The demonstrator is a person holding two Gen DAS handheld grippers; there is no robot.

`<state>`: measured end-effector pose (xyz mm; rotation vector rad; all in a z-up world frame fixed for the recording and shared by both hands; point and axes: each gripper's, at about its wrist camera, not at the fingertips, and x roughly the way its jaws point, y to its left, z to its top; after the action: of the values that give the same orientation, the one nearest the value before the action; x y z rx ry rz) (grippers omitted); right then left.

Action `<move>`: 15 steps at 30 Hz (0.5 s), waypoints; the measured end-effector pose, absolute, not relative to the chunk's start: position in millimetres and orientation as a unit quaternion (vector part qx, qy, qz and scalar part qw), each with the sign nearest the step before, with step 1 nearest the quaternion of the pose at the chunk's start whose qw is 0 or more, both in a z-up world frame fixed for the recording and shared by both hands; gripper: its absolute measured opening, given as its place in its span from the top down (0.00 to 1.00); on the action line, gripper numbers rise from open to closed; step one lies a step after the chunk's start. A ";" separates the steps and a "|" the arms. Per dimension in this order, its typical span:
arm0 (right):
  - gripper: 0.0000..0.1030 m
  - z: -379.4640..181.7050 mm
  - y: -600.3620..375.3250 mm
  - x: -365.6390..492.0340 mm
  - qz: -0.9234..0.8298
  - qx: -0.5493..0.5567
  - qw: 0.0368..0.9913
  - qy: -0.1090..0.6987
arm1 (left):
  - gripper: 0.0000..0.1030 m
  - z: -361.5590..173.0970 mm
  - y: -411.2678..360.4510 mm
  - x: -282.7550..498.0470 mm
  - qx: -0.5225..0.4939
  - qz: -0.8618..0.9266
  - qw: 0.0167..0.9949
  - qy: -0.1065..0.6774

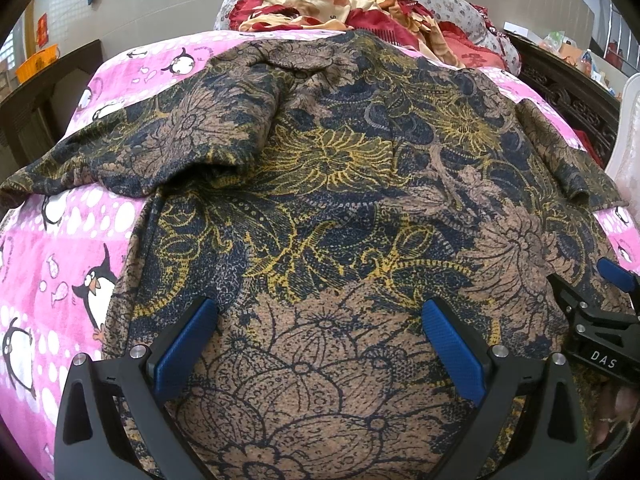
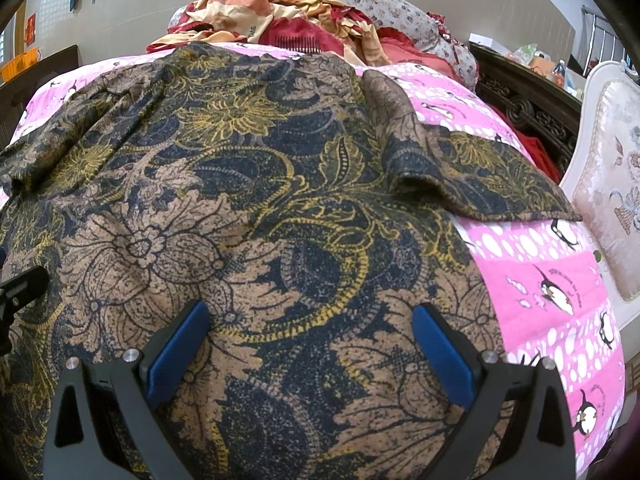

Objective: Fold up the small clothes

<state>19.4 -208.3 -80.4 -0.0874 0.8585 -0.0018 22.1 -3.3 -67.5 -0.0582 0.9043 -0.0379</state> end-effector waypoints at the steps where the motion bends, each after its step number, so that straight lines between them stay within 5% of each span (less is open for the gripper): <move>1: 0.00 -80.1 -208.3 19.6 -0.001 -0.043 0.908 0.416 | 0.16 -67.4 -4.0 22.4 -0.027 -0.017 0.899 0.437; 12: 0.00 -79.5 -208.6 19.7 -0.002 -0.043 0.909 0.414 | 0.18 -65.9 -1.8 25.7 -0.040 -0.030 0.894 0.445; 15: 0.00 -79.7 -208.8 19.2 -0.002 -0.044 0.909 0.413 | 0.35 -51.1 23.0 24.3 -0.084 -0.046 0.893 0.440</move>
<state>19.2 -208.8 -79.7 -0.0902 0.8528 -0.0051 24.3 23.0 -51.1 -0.1736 0.9128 -0.0964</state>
